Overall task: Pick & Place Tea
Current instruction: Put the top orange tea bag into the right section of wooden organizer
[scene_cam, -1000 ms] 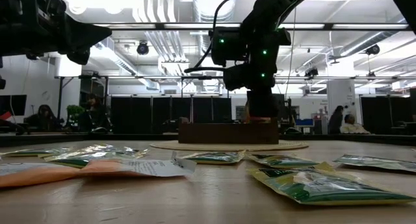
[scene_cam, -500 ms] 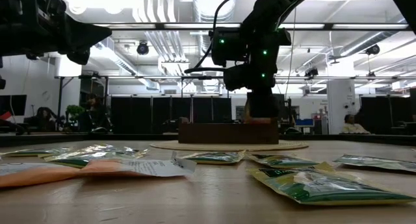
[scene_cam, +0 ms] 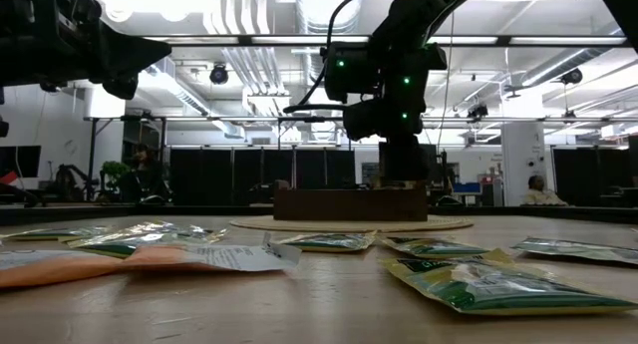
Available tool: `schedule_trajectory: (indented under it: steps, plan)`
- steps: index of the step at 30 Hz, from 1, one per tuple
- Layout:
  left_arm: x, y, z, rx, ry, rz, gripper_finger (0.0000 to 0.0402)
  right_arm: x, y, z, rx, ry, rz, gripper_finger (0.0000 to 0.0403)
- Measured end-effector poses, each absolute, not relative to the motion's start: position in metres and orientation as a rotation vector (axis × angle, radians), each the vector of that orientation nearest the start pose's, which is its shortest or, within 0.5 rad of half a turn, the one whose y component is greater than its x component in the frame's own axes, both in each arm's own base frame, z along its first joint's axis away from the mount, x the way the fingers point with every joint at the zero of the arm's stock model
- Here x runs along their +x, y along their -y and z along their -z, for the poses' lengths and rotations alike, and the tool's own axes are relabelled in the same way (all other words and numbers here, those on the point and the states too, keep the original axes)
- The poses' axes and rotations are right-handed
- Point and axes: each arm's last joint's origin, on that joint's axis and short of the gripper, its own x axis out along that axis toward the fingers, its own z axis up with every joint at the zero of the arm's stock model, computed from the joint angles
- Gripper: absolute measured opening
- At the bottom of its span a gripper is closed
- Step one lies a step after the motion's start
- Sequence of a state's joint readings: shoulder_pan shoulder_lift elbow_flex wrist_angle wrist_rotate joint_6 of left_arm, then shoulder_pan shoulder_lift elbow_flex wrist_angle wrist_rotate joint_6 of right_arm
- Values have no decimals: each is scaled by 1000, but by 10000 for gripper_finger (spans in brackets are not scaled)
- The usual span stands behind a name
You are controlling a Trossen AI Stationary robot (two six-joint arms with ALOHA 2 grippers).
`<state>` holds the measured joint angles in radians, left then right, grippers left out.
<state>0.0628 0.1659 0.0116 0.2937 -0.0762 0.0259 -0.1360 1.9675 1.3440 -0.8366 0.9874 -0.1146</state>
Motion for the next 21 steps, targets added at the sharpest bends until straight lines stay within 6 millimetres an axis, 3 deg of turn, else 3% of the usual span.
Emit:
schedule_trajectory:
  steps: [5, 18, 21]
  plan:
    - [106, -9, -182, 25, 138, -141, 0, 358, 73, -176, -734, -1455, 819, 84]
    - [106, -9, -182, 25, 137, -141, 0, 334, 61, -244, -680, -1320, 841, 82]
    - [106, -9, -182, 25, 137, -141, 0, 325, 54, -253, -578, -1307, 804, 82]
